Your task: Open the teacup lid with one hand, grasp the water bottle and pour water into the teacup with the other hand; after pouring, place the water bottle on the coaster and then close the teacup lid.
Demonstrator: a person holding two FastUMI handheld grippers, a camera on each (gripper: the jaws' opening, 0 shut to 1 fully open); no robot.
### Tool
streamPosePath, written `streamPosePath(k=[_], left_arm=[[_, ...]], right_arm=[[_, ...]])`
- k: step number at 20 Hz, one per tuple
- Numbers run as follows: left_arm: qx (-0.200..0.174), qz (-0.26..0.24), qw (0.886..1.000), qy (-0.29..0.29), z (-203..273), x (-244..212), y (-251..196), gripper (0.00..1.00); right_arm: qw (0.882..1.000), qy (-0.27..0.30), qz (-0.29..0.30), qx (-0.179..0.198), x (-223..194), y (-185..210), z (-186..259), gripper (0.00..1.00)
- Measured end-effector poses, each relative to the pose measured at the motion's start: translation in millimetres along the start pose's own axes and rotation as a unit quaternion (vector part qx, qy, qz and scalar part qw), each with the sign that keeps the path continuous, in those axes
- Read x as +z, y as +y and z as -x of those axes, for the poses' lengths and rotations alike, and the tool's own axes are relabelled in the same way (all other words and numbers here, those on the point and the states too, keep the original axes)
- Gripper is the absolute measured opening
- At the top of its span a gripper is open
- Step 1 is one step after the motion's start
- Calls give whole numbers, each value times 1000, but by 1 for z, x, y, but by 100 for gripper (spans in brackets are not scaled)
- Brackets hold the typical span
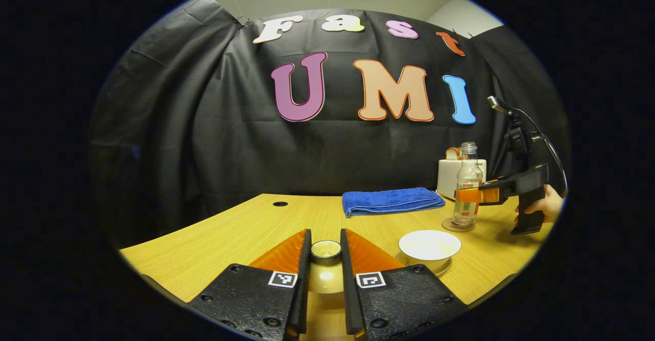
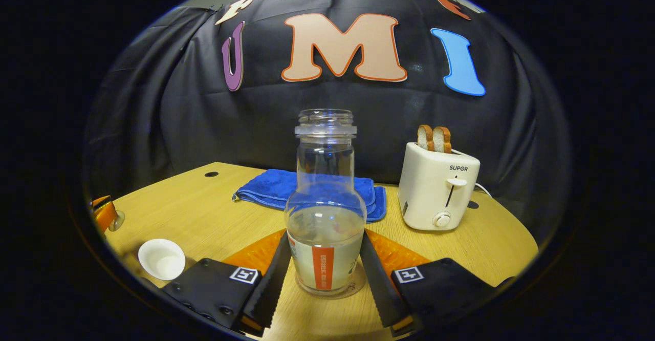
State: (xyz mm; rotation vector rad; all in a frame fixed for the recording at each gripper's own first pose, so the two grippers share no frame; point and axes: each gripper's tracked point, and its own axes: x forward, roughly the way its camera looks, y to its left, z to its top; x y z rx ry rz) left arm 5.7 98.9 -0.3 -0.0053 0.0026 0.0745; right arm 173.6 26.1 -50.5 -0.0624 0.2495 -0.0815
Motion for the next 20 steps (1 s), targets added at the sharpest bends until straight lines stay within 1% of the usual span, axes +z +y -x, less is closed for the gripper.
streamPosePath(k=[1, 2, 4, 6, 7, 8, 9, 12, 13, 14, 15, 16, 17, 18, 19, 20], left_arm=[[0, 0, 1000, 0, -1, -1, 0, 27], [0, 0, 1000, 0, -1, -1, 0, 25], [0, 0, 1000, 0, -1, -1, 0, 27], [0, 0, 1000, 0, -1, 0, 0, 25], [0, 0, 1000, 0, -1, -1, 0, 27], [0, 0, 1000, 0, -1, 0, 0, 27], [0, 0, 1000, 0, -1, -1, 0, 27], [0, 0, 1000, 0, -1, 0, 0, 27], [0, 0, 1000, 0, 0, -1, 0, 27], [0, 0, 1000, 0, 0, -1, -1, 25], [0, 0, 1000, 0, 0, -1, 0, 27], [0, 0, 1000, 0, -1, 0, 0, 25], [0, 0, 1000, 1, 0, -1, -1, 27], [0, 0, 1000, 0, -1, 0, 0, 27], [0, 0, 1000, 1, 1, -1, -1, 27], [-2, 0, 1000, 0, 1, 0, -1, 27]], right_arm=[[1000, 2, -2, 0, -3, 0, -3, 82], [1000, 3, -6, 2, -5, 1, -5, 80], [1000, 3, -8, 1, -7, 2, -9, 79], [1000, 3, 3, -5, -8, 0, -11, 80], [1000, 1, 1, -7, -8, 0, -11, 82], [1000, 2, 0, -7, -9, -1, -11, 79], [1000, 3, 0, -6, -8, 0, -10, 82], [1000, 12, 6, -8, -14, -2, -11, 82], [1000, 16, 7, -6, -16, -2, -10, 86], [1000, 17, 5, -2, -19, -2, -10, 81], [1000, 14, 1, 1, -20, -2, -9, 85], [1000, 10, -1, 2, -19, -2, -5, 87], [1000, 8, -2, 4, -20, -2, 0, 89], [1000, 5, -2, 6, -20, -3, 4, 94], [1000, 3, -3, 9, -20, -2, 9, 94], [1000, 1, -2, 12, -22, -3, 13, 90]])
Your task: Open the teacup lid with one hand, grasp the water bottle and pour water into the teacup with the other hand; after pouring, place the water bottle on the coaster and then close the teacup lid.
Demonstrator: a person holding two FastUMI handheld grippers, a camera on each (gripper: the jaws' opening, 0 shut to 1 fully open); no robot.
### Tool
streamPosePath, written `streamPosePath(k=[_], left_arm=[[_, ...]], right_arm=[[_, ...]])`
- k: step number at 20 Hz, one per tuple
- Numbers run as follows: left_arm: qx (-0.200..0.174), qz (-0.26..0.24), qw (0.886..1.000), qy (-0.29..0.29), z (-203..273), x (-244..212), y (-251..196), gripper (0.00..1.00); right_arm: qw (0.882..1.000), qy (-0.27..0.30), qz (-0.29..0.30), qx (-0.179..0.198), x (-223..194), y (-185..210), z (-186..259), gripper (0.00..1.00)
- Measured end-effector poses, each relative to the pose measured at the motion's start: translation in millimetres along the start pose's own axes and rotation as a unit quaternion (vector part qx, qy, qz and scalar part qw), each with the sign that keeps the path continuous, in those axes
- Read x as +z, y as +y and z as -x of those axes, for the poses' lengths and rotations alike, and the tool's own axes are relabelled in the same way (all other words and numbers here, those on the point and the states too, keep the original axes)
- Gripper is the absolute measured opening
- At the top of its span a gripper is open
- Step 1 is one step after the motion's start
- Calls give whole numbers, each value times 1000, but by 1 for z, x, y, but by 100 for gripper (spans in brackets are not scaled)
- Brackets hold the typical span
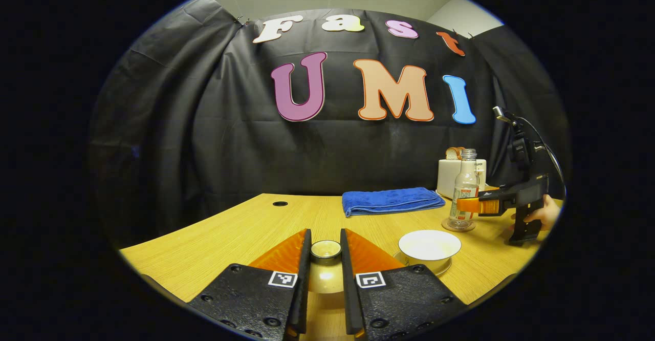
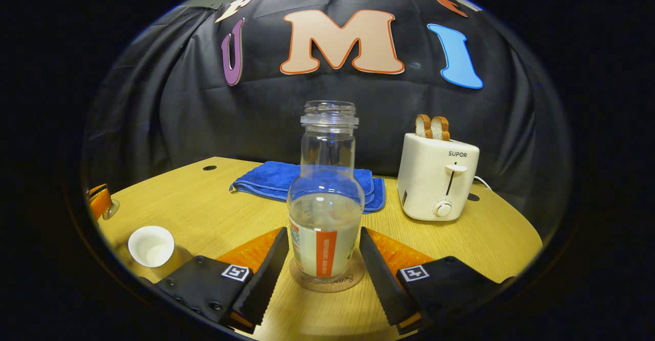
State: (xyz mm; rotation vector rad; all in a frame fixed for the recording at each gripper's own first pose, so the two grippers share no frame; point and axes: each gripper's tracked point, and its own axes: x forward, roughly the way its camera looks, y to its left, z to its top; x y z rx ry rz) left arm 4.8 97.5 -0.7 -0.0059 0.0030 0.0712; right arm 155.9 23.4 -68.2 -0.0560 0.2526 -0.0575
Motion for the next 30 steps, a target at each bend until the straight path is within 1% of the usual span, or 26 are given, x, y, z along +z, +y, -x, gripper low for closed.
streamPosePath(k=[5, 10, 11, 12, 13, 14, 16, 17, 18, 22, 23, 24, 28, 30], left_arm=[[-20, 1, 1000, -1, -3, 0, -11, 26], [-45, 1, 999, -2, -11, 1, -33, 27], [-50, 2, 999, -2, -13, 1, -38, 27], [-53, 1, 999, -2, -15, 1, -43, 25], [-57, 2, 998, -2, -18, 1, -48, 27], [-60, 1, 998, 0, -20, 1, -54, 27], [-68, 1, 998, -1, -25, 1, -64, 27], [-72, 2, 997, -1, -27, 1, -68, 27], [-75, 2, 997, 0, -30, 0, -73, 27], [-90, 2, 996, 2, -35, 0, -90, 27], [-95, 2, 995, 2, -35, 0, -95, 27], [-101, 2, 995, 2, -35, 0, -100, 27], [-130, -3, 991, 13, -40, -4, -125, 26], [-137, -15, 990, 28, -42, -10, -132, 27]], right_arm=[[1000, -18, 17, 10, -1, -2, 24, 90], [999, -22, 4, 24, -7, -1, 39, 90], [999, -23, 0, 27, -9, -1, 43, 93], [999, -23, -4, 30, -10, -1, 46, 93], [999, -27, -7, 32, -9, -2, 48, 90], [999, -30, -7, 31, -9, -5, 51, 87], [999, -38, -5, 29, -8, -10, 56, 93], [999, -39, -9, 30, -8, -11, 58, 90], [999, -42, -13, 33, -8, -11, 62, 90], [997, -66, -24, 28, -3, -22, 76, 90], [997, -71, -22, 27, -2, -23, 79, 93], [997, -74, -23, 27, -2, -24, 81, 90], [996, -86, -24, 24, -1, -28, 92, 90], [995, -94, -27, 21, 1, -30, 95, 90]])
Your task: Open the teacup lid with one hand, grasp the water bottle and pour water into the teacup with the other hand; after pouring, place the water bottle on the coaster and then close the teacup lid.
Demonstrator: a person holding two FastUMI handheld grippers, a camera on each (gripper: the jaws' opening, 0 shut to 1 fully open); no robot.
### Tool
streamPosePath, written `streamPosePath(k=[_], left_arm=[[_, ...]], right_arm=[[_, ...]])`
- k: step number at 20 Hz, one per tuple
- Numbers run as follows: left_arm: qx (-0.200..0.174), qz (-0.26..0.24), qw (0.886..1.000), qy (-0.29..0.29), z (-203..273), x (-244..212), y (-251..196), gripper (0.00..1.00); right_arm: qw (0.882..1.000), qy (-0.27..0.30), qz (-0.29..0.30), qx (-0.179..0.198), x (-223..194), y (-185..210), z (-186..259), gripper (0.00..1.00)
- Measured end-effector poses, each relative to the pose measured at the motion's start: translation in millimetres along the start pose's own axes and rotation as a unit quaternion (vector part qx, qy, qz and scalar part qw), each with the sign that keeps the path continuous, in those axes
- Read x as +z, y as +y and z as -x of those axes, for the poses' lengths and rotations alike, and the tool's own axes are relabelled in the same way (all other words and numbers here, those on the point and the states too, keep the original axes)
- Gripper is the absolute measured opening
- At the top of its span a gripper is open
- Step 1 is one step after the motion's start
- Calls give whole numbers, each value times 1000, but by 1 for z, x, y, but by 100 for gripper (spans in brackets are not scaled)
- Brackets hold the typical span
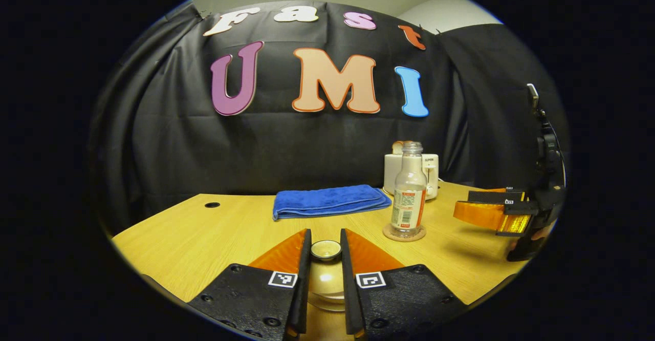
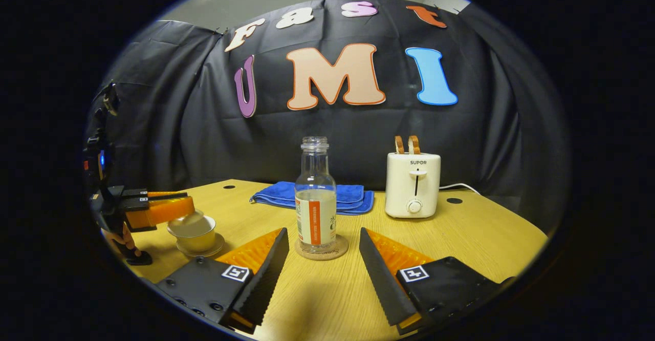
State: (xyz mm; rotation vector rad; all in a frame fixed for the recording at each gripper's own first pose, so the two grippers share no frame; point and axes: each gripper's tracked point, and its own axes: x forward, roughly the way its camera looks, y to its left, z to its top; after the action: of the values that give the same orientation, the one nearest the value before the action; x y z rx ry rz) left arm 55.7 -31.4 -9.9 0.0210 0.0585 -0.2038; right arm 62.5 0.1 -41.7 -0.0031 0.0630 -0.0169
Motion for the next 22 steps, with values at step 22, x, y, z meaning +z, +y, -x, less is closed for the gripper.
streamPosePath(k=[22], left_arm=[[-44, -13, 999, 18, 1, -2, -15, 36]], right_arm=[[999, -36, 0, -15, 14, -10, 27, 90]])
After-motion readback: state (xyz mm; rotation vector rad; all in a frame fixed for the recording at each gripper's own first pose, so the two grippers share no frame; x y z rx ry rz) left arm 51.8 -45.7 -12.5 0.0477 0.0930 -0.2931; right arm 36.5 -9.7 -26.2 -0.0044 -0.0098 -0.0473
